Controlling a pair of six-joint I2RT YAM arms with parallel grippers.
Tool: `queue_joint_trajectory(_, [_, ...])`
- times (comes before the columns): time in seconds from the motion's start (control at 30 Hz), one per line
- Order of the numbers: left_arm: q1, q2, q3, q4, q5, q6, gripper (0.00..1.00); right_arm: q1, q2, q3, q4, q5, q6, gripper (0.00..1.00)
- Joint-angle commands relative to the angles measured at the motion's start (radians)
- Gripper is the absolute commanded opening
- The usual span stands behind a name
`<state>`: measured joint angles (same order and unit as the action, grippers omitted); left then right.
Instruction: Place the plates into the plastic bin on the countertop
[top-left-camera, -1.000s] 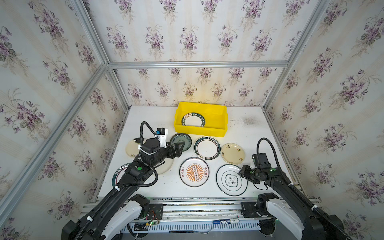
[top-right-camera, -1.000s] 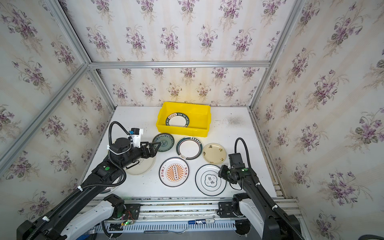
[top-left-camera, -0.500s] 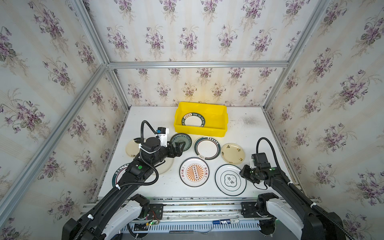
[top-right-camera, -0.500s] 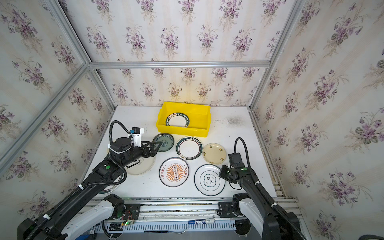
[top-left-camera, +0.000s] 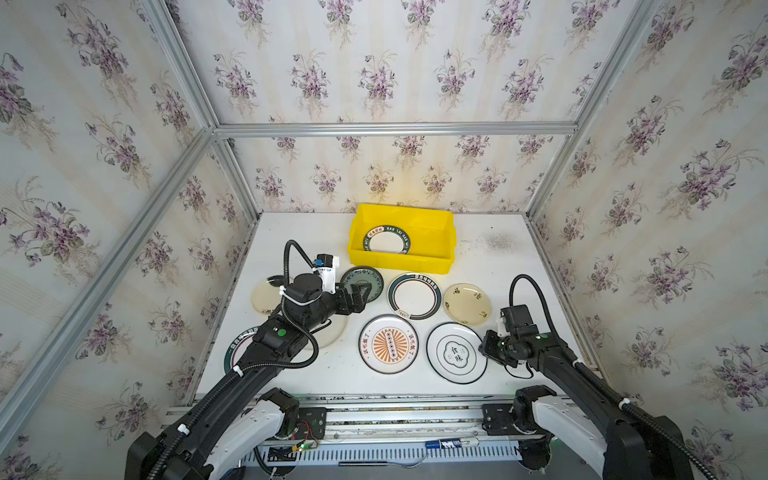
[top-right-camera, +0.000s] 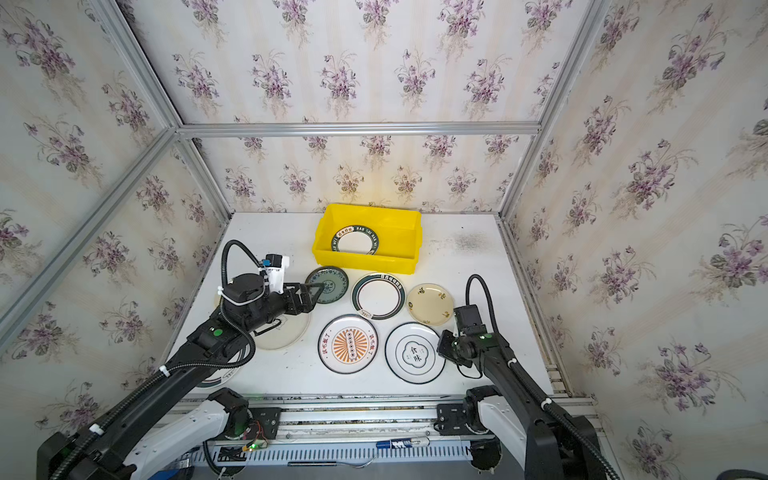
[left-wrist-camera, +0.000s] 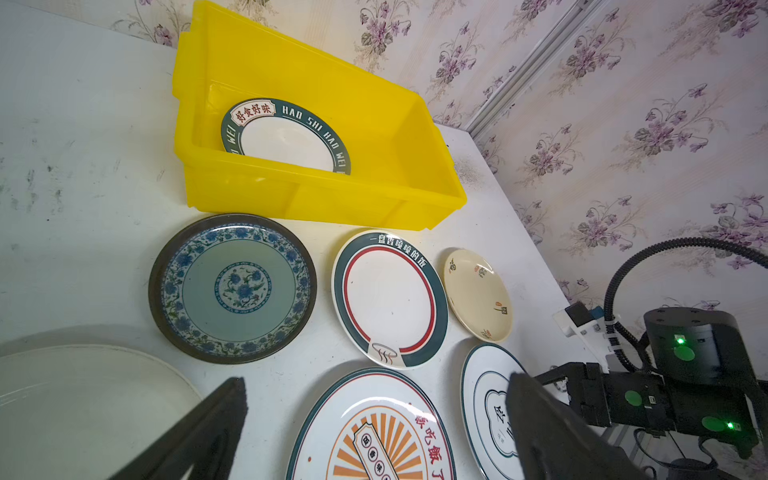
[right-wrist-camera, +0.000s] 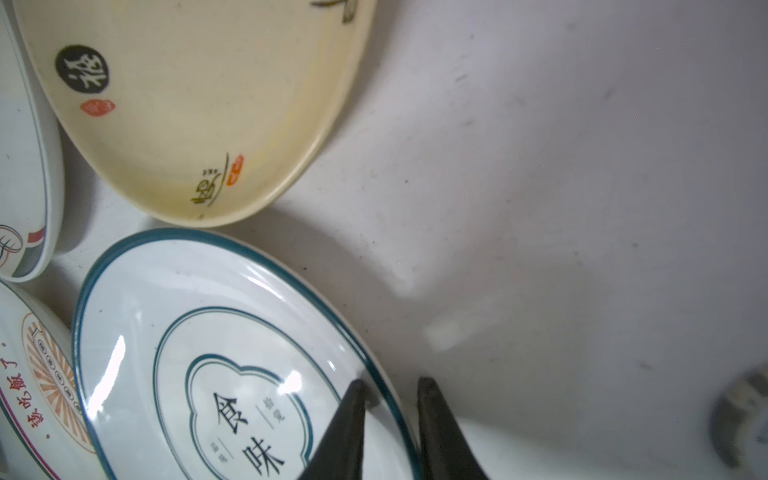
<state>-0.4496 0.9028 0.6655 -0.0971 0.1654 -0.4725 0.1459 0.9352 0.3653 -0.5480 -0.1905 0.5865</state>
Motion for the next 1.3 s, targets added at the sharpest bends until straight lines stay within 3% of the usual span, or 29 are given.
queue_joint_trajectory(0.0, [0.001,-0.004,0.004,0.03,0.005,0.01,1.0,0.002,-0.01,0.009,0.0,0.045,0.013,0.22])
queue_joint_trajectory(0.27, [0.002,-0.004,-0.001,0.03,0.002,0.013,1.0,0.004,-0.057,-0.012,0.014,0.034,0.031,0.19])
queue_joint_trajectory(0.8, [0.003,-0.001,0.003,0.028,0.008,0.015,1.0,0.026,-0.059,-0.034,0.006,-0.01,0.03,0.26])
queue_joint_trajectory(1.07, [0.003,0.004,0.003,0.028,0.011,0.015,1.0,0.041,-0.032,-0.029,0.003,0.018,0.043,0.2])
queue_joint_trajectory(1.27, [0.003,0.004,-0.001,0.028,0.01,0.018,1.0,0.043,-0.039,-0.026,-0.004,0.034,0.05,0.09])
